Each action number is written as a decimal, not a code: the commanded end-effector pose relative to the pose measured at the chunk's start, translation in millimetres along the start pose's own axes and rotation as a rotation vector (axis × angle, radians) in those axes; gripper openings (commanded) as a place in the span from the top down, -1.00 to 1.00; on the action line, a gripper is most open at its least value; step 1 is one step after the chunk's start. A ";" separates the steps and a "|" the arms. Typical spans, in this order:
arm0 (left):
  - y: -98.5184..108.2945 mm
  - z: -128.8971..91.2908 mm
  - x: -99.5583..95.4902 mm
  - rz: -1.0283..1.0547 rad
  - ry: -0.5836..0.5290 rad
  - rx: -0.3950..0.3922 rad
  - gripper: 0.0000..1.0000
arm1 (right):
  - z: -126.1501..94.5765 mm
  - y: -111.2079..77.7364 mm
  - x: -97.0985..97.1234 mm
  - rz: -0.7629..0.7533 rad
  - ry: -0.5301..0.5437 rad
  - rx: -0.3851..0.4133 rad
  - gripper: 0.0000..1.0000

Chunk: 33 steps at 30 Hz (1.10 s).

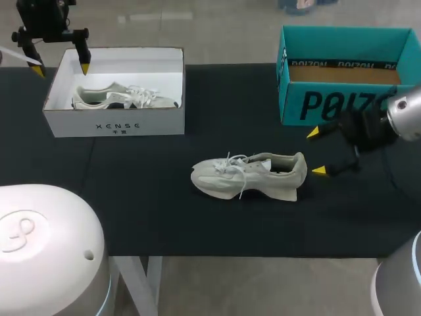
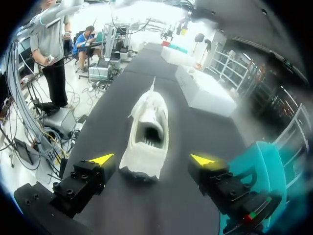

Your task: Take the shoe out of the shoebox, open the shoe tongue, remove and reinsert the insole, then place the shoe into the shoebox

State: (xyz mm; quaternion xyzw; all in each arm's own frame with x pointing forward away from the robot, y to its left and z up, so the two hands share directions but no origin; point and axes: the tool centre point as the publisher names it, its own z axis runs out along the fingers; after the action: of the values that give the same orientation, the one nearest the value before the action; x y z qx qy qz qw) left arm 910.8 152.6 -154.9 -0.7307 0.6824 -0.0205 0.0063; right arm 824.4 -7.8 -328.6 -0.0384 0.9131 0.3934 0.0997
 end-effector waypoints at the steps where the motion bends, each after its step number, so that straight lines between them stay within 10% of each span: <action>1: 0.6 -0.1 0.0 -0.001 -0.002 0.001 -1.00 | 14.8 -12.0 -4.3 0.020 0.011 -0.109 -1.00; 15: 0.6 -0.1 0.0 -0.001 -0.002 0.001 -1.00 | 40.2 -41.7 -7.9 0.139 0.020 -0.100 -1.00; 33: 0.6 -0.1 0.0 -0.001 -0.002 0.001 -1.00 | 70.6 -33.5 8.4 0.196 0.028 -0.146 -1.00</action>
State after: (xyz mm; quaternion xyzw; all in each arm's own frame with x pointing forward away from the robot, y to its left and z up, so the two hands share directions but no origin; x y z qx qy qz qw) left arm 910.8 152.6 -154.9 -0.7307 0.6824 -0.0204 0.0063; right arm 832.7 14.8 -396.4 0.0328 0.8838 0.4648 0.0433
